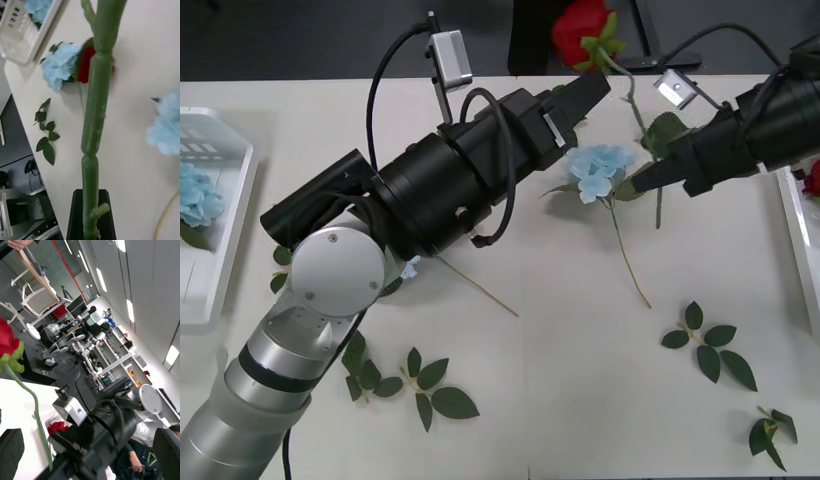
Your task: Place the red flowers into the right box and the blue flowers into the left box. If a person shows an open palm, hand one flower to the person first, then continue sorting.
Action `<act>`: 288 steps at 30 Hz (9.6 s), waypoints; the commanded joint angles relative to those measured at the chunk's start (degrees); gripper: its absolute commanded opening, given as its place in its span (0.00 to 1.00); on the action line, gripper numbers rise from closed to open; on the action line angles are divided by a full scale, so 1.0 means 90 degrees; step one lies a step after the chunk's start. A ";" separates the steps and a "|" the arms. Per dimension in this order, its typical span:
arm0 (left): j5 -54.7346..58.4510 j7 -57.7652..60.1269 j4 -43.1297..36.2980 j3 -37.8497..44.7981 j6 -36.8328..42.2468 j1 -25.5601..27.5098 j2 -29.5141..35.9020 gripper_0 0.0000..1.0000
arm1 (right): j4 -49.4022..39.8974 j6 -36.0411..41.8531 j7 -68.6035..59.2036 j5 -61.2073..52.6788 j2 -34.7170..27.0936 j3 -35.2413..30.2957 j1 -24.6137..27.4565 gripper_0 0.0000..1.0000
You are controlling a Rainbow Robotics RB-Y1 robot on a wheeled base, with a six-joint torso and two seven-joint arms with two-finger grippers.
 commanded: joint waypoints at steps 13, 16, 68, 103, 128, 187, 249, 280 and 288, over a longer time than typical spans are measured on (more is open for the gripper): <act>0.1843 0.0381 -0.0797 0.3395 0.5261 0.0823 0.2311 1.00 | 0.3803 0.0004 -0.0155 0.1229 -0.1468 0.0029 0.0067 0.00; 0.1765 0.0010 -0.0797 0.3619 0.5905 0.1008 0.2556 1.00 | 0.4535 0.0024 0.0314 0.1132 -0.1585 0.0029 0.0077 0.00; -0.3206 -0.1816 0.1263 0.0827 0.6286 0.0110 0.2546 1.00 | 0.2318 -0.0259 0.1036 0.1337 -0.0823 0.0283 0.0155 0.93; -0.3548 -0.2109 0.2435 -0.0013 0.5886 -0.0535 0.2536 0.88 | -0.0142 -0.2027 -0.4765 0.6317 0.1706 0.1611 0.0341 0.92; -0.3675 -0.2109 0.2621 -0.0150 0.5798 -0.0544 0.2517 0.40 | 0.0453 -0.2525 -0.4765 0.6425 0.1989 0.1484 0.0360 0.00; -0.1712 -0.1719 0.0433 0.2155 0.8317 -0.0661 0.2536 0.00 | -0.2437 -0.1978 -0.0136 0.0565 0.2331 -0.0918 0.0360 0.00; 0.4089 -0.5713 0.0433 -0.0345 0.0934 0.0559 0.1423 0.98 | -0.2447 -0.2017 -0.0468 0.0555 0.2331 -0.0909 0.0360 0.00; 0.4255 -0.5674 0.0599 -0.0384 0.0729 0.0413 0.1433 0.00 | -0.2447 -0.2242 -0.0556 0.0565 0.2282 -0.0909 0.0370 0.78; 0.4460 -0.5674 0.0599 -0.0238 0.0690 0.0403 0.1735 0.00 | -0.2447 -0.2330 -0.0468 0.0565 0.2243 -0.0909 0.0360 0.86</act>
